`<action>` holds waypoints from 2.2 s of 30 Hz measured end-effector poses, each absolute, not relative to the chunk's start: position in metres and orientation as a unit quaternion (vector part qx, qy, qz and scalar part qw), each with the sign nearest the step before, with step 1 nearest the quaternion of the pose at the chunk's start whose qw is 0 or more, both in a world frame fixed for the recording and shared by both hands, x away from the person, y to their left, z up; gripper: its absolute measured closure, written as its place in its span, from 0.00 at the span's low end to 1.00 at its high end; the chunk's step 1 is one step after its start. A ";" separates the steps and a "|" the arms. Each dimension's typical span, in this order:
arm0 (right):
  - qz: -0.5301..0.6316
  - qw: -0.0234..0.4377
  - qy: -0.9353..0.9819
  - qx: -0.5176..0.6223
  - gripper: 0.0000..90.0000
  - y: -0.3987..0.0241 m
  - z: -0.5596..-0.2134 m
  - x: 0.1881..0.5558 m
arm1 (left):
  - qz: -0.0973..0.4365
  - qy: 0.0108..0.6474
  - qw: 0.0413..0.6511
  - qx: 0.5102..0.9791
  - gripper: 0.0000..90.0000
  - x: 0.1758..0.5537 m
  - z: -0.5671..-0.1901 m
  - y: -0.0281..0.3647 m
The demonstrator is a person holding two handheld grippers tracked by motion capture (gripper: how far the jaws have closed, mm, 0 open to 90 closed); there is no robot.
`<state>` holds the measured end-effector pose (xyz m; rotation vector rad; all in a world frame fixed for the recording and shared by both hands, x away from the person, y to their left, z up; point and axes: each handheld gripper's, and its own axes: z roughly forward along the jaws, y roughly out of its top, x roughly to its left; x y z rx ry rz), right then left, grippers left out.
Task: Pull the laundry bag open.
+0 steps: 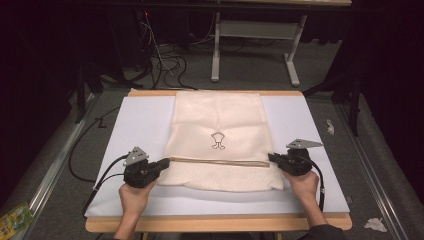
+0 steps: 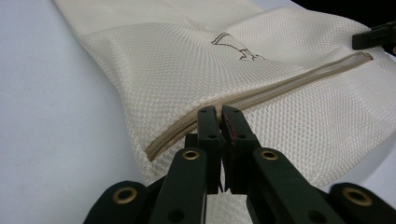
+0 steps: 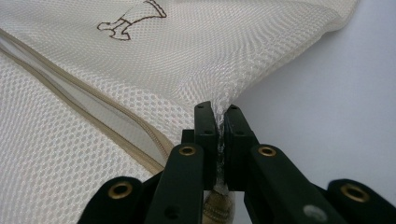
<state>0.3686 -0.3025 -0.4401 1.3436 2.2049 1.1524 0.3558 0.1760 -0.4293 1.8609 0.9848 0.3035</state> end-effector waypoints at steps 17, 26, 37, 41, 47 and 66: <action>0.402 0.160 0.768 0.472 0.98 -0.303 -0.439 0.372 | 0.132 0.413 0.488 0.757 0.97 0.357 -0.429 0.186; 0.405 0.164 0.764 0.474 0.98 -0.306 -0.435 0.375 | 0.136 0.423 0.492 0.749 0.97 0.360 -0.428 0.194; 0.406 0.171 0.760 0.478 0.98 -0.310 -0.432 0.377 | 0.137 0.431 0.488 0.747 0.97 0.363 -0.429 0.200; 0.408 0.168 0.757 0.482 0.98 -0.312 -0.431 0.377 | 0.136 0.430 0.483 0.750 0.97 0.364 -0.430 0.201; 0.405 0.172 0.758 0.482 0.99 -0.312 -0.430 0.377 | 0.148 0.433 0.471 0.754 0.97 0.365 -0.430 0.202; 0.409 0.157 0.754 0.489 0.97 -0.310 -0.434 0.377 | 0.140 0.439 0.484 0.744 0.97 0.361 -0.434 0.203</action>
